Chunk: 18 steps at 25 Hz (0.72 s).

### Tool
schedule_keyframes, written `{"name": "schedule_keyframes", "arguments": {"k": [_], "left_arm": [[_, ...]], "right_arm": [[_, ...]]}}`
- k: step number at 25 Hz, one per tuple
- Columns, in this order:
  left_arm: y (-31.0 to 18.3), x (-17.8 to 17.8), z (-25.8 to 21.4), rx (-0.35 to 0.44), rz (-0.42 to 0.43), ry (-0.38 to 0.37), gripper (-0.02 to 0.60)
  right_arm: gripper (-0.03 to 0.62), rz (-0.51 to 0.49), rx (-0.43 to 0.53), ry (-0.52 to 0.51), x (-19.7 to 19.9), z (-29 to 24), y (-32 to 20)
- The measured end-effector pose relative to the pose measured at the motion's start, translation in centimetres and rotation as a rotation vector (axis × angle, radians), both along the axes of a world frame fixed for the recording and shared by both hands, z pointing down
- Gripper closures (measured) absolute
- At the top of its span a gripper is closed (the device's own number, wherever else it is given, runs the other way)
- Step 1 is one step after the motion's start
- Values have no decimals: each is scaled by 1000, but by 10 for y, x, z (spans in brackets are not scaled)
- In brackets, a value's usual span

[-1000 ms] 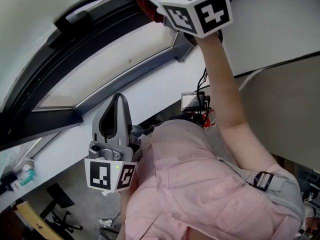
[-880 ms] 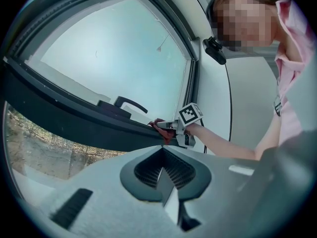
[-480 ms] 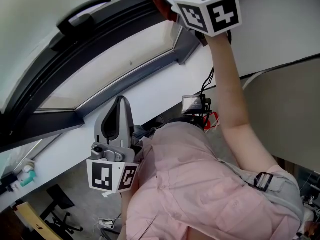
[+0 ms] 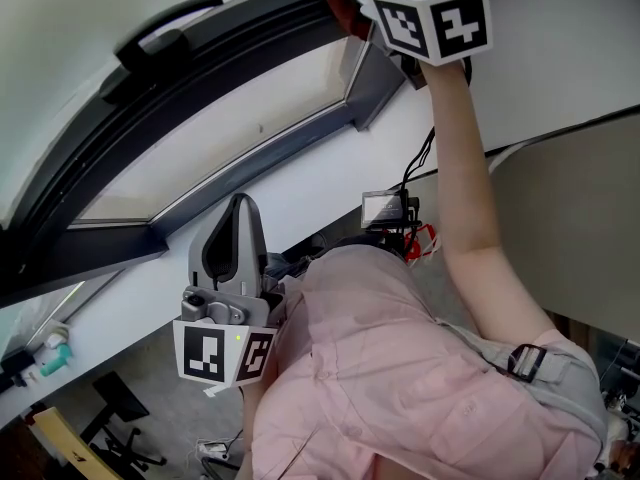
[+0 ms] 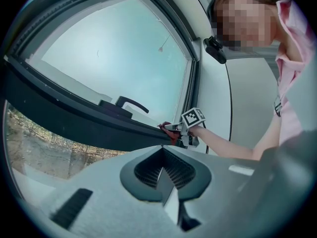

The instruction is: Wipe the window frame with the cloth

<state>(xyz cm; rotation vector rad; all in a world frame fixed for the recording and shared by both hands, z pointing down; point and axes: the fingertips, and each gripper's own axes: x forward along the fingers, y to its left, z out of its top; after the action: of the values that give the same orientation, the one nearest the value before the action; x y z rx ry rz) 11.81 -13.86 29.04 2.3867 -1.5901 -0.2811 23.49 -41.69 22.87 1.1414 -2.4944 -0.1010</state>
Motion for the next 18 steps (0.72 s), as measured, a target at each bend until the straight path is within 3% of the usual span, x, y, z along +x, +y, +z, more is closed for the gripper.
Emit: {"name": "schedule_keyframes", "arguments": {"k": [18], "left_arm": [[1,-6,5,-28,-19,22,586]], "right_arm": [[525,90,5,44,36,5,-20]]}}
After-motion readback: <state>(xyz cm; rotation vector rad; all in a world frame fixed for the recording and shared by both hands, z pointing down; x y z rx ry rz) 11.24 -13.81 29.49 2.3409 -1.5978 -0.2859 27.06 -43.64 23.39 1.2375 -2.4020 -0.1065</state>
